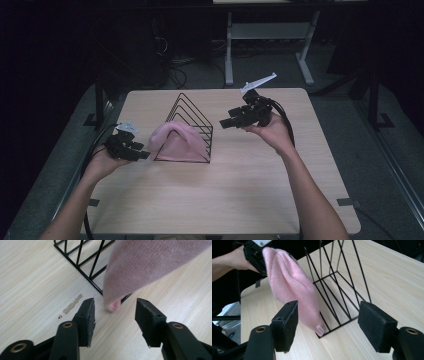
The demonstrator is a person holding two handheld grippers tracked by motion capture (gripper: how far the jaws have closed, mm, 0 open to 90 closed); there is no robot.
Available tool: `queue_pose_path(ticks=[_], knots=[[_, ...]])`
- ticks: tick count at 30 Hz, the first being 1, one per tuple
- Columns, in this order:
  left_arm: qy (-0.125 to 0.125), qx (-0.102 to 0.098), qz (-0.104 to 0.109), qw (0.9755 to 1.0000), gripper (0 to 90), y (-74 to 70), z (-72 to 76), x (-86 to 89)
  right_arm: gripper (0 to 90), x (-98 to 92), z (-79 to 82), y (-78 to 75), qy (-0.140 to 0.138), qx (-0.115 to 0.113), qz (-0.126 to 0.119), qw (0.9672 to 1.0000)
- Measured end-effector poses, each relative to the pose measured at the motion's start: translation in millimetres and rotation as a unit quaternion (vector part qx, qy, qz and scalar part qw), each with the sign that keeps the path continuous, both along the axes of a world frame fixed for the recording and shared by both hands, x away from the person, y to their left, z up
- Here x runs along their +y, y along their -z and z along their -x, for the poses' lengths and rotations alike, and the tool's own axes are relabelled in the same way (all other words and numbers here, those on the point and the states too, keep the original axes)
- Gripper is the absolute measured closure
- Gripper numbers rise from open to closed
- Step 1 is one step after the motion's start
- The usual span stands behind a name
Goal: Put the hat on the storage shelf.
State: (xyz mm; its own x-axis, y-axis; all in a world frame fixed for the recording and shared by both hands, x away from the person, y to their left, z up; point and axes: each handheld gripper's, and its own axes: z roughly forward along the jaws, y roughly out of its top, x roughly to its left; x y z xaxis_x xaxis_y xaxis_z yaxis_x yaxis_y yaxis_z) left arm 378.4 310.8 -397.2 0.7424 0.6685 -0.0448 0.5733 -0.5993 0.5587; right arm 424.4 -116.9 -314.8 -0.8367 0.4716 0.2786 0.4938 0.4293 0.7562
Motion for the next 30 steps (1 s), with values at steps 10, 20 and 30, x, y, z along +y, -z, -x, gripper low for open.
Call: queue_pose_path(ticks=[10, 20, 30], knots=[[-0.007, 0.004, 0.005, 1.0, 42.6, 0.9, 4.7, 6.0, 30.1, -34.6, 1.3, 12.3, 0.038, 0.014, -0.002, 0.9992], [-0.011, 0.007, 0.012, 0.9998, 37.6, 1.6, 9.5, 7.6, 27.7, -70.9, 9.5, 21.6, 0.074, 0.025, -0.006, 0.9969], [-0.022, 0.015, 0.022, 0.9994, 32.1, 8.9, 12.2, 13.4, 26.4, -103.3, 22.1, 37.9, 0.108, 0.035, 0.002, 0.9936]])
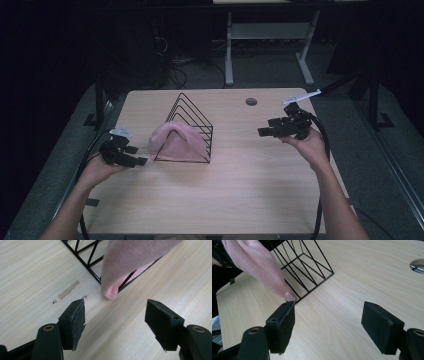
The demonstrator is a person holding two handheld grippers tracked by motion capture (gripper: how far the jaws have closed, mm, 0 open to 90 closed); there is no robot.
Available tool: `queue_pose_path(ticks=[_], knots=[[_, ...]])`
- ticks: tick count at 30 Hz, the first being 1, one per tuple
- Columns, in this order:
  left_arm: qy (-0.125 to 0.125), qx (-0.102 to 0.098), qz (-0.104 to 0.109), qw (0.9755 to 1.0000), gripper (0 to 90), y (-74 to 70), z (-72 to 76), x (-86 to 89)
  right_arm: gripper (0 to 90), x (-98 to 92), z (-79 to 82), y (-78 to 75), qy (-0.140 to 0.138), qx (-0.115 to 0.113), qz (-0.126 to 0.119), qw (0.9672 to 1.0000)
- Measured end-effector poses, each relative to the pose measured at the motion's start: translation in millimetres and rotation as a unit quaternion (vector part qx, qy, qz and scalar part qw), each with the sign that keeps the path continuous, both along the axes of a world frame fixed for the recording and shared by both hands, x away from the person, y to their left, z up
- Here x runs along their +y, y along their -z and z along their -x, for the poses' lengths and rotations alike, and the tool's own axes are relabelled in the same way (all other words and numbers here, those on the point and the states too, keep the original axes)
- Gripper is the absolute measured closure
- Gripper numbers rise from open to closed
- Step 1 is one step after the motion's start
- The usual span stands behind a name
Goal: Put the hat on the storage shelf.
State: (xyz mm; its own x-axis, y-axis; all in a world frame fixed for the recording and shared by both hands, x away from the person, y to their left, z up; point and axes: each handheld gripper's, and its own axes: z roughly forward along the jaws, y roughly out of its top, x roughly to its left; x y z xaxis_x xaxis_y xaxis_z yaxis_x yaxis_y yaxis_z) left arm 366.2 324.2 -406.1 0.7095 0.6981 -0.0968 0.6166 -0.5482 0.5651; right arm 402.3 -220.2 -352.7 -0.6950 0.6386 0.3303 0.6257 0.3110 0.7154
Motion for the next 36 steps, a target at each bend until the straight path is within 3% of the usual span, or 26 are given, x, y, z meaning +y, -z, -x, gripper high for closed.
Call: queue_pose_path(ticks=[7, 20, 31, 36], knots=[[-0.005, -0.002, 0.014, 0.9999, 27.6, 1.9, 1.3, -1.1, 26.4, -18.3, 8.3, 11.3, 0.014, 0.011, -0.003, 0.9998], [-0.008, -0.012, 0.012, 0.9998, 25.5, 0.7, 4.3, -1.0, 26.2, -43.5, 19.6, 31.7, 0.041, 0.025, -0.01, 0.9988], [-0.017, -0.025, 0.021, 0.9993, 25.4, 5.5, 16.0, -3.3, 26.2, -59.3, 39.4, 49.3, 0.057, 0.034, -0.013, 0.9977], [-0.027, -0.031, 0.037, 0.9985, 25.4, 8.2, 24.1, -1.3, 26.2, -63.1, 50.8, 60.3, 0.06, 0.042, -0.015, 0.9972]])
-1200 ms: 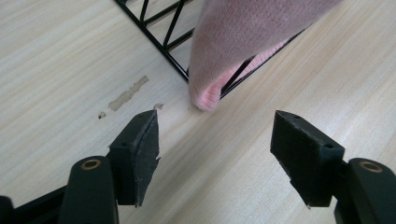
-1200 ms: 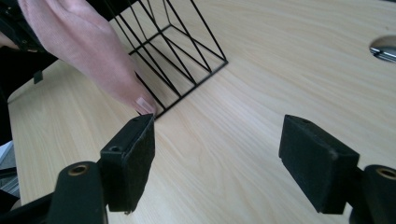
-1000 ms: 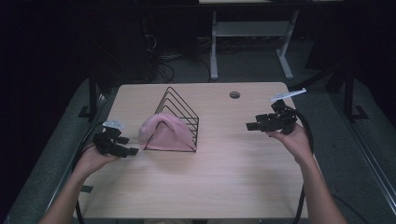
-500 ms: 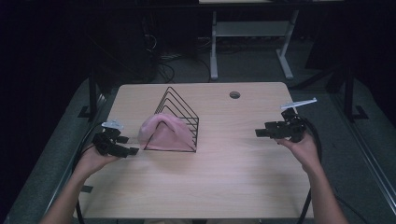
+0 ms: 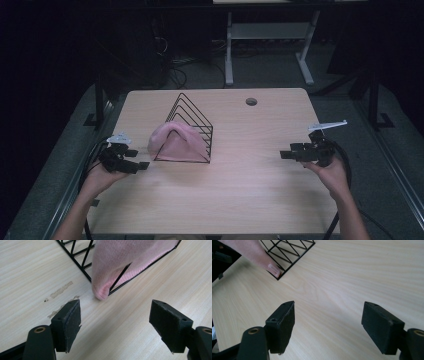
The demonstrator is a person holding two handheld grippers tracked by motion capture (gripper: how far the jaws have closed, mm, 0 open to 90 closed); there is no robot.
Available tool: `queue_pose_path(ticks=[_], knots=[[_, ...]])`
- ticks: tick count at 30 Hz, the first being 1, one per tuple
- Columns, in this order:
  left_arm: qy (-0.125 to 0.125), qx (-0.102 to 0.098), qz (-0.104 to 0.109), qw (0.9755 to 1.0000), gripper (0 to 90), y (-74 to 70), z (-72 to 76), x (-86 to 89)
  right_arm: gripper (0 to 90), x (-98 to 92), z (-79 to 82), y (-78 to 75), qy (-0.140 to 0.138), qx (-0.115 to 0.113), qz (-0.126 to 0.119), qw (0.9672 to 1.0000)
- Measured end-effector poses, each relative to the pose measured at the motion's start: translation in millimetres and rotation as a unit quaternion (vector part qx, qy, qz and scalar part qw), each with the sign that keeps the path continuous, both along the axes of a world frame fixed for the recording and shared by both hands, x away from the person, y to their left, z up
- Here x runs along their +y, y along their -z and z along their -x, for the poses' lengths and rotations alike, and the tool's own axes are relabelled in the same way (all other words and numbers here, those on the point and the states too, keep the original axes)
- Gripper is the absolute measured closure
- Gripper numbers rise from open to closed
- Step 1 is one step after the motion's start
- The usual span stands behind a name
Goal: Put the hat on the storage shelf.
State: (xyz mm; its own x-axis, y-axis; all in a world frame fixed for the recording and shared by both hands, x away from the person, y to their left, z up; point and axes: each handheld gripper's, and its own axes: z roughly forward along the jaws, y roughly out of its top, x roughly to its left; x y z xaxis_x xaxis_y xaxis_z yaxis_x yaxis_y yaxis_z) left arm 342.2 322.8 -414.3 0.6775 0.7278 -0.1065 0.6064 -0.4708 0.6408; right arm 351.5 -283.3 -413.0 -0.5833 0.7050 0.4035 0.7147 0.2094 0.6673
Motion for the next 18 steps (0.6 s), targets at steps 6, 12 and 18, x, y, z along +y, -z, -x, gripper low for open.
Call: queue_pose_path(ticks=[6, 12, 18], knots=[[-0.003, -0.003, -0.001, 1.0, 25.3, 3.5, 8.8, 2.3, 26.2, -5.4, 13.3, 11.1, 0.002, 0.006, 0.006, 1.0], [0.001, -0.001, 0.001, 1.0, 25.4, 11.2, 20.1, -1.6, 24.9, -5.1, 27.6, 12.8, 0.0, 0.006, 0.017, 0.9998], [-0.013, -0.009, -0.003, 0.9999, 25.3, 20.1, 45.3, -9.0, 24.6, 7.0, 61.8, 17.4, -0.001, -0.028, 0.025, 0.9993]])
